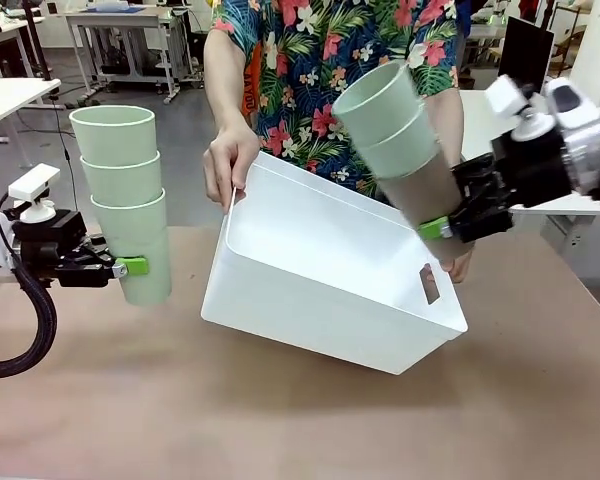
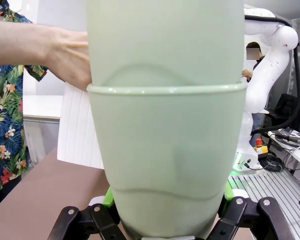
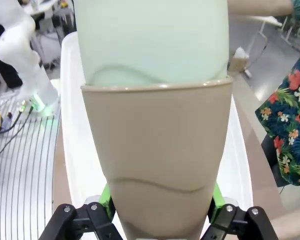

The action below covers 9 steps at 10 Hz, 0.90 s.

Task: Stack the cups and store them in the basket.
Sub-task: Place the stack of Reusable plastic cups into the Pantry Basket.

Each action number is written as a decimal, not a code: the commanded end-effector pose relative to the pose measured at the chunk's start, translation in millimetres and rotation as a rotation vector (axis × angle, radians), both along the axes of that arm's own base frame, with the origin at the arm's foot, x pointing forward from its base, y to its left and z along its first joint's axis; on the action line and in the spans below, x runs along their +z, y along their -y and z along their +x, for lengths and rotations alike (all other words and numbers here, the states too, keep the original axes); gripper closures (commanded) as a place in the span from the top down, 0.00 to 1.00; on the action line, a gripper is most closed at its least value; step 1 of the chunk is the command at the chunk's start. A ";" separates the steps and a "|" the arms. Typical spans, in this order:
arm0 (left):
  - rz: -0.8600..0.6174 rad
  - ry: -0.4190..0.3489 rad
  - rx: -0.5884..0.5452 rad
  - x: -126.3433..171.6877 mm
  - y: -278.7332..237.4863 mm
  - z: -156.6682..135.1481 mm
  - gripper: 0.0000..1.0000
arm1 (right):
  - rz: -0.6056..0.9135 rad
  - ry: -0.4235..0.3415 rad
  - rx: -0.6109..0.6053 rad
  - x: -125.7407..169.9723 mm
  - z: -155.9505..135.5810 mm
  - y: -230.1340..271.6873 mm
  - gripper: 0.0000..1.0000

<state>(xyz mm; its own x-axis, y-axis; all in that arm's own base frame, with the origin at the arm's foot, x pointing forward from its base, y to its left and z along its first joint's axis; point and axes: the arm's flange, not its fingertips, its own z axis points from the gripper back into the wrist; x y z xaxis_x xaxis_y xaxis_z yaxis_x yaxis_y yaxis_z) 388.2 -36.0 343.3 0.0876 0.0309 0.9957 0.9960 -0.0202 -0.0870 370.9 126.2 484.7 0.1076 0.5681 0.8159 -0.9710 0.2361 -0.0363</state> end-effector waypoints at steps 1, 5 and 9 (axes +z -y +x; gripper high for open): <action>-0.008 0.010 -0.002 4.5 0.7 -1.4 0.85 | -0.089 -0.058 -0.008 -4.4 15.4 -25.4 0.84; -0.008 0.010 -0.002 4.5 0.7 -1.4 0.85 | -0.209 -0.085 -0.031 -37.3 20.8 -58.1 0.84; -0.008 0.010 -0.002 4.5 0.7 -1.4 0.85 | -0.332 -0.087 -0.038 -68.5 26.5 -103.3 0.84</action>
<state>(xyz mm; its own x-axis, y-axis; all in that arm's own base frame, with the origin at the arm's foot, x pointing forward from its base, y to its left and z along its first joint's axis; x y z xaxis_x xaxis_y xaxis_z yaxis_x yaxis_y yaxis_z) 388.3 -36.0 343.2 0.0876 0.0307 0.9957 0.9960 -0.0202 -0.0870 393.3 217.5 408.8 0.1719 0.7807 0.6008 -0.9725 0.2316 -0.0227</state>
